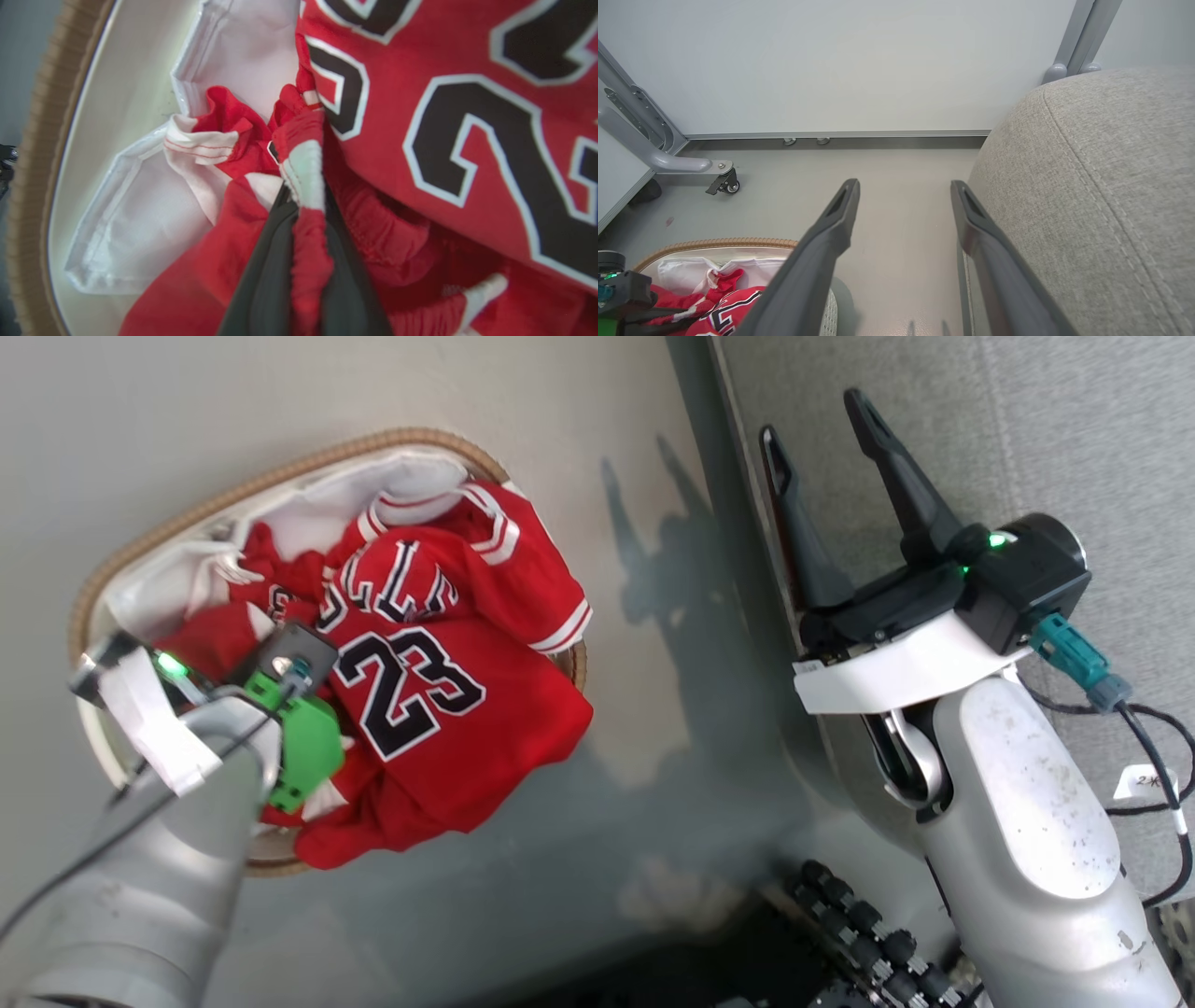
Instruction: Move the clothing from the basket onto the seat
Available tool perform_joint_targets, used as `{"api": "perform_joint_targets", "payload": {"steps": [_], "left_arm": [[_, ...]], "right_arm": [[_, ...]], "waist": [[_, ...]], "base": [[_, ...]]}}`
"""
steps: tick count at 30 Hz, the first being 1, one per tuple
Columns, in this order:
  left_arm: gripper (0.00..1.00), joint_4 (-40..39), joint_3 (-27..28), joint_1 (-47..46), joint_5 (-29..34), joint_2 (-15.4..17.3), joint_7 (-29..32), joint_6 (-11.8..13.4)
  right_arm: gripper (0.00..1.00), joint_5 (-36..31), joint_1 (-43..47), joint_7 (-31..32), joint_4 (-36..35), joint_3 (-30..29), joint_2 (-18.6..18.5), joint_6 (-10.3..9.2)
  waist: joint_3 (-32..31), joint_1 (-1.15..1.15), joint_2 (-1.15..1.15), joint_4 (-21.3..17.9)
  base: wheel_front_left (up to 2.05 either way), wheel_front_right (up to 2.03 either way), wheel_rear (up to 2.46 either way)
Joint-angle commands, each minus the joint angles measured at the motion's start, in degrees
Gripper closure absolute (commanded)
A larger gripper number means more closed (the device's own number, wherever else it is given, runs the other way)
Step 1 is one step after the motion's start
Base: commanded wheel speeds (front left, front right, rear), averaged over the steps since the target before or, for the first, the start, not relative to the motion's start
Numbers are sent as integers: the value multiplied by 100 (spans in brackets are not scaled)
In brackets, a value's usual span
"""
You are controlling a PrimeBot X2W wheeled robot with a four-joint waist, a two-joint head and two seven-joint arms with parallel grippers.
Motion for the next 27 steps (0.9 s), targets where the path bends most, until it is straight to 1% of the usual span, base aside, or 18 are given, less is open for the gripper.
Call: {"api": "perform_joint_targets", "payload": {"steps": [1,6,9,17,22,27], "left_arm": [[100,-3,38,184,-93,-68,-74,62],[100,-159,189,629,-387,-336,-206,188],[100,-381,274,908,-568,-435,-225,244],[100,-1394,550,1784,-982,-501,-227,378],[100,-2240,750,2293,-1202,-450,-226,450],[100,-3148,967,2756,-1306,-482,-227,523]], "right_arm": [[0,-58,118,-27,59,-36,-18,-2],[0,-201,354,-27,228,-135,-22,-2],[0,-276,513,-27,326,-176,-21,-2],[0,-379,1012,-27,604,-343,-22,-3],[0,-387,1353,-27,745,-378,-23,-3],[0,-353,1683,-27,831,-415,-22,-3]], "waist": [[-510,0,0,141],[-1194,0,0,339],[-1583,0,0,446],[-2547,0,0,726],[-3064,0,0,835],[-3520,0,0,903]], "base": [[0,0,0],[0,0,0],[0,0,0],[0,0,0],[0,0,0],[0,0,0]]}}
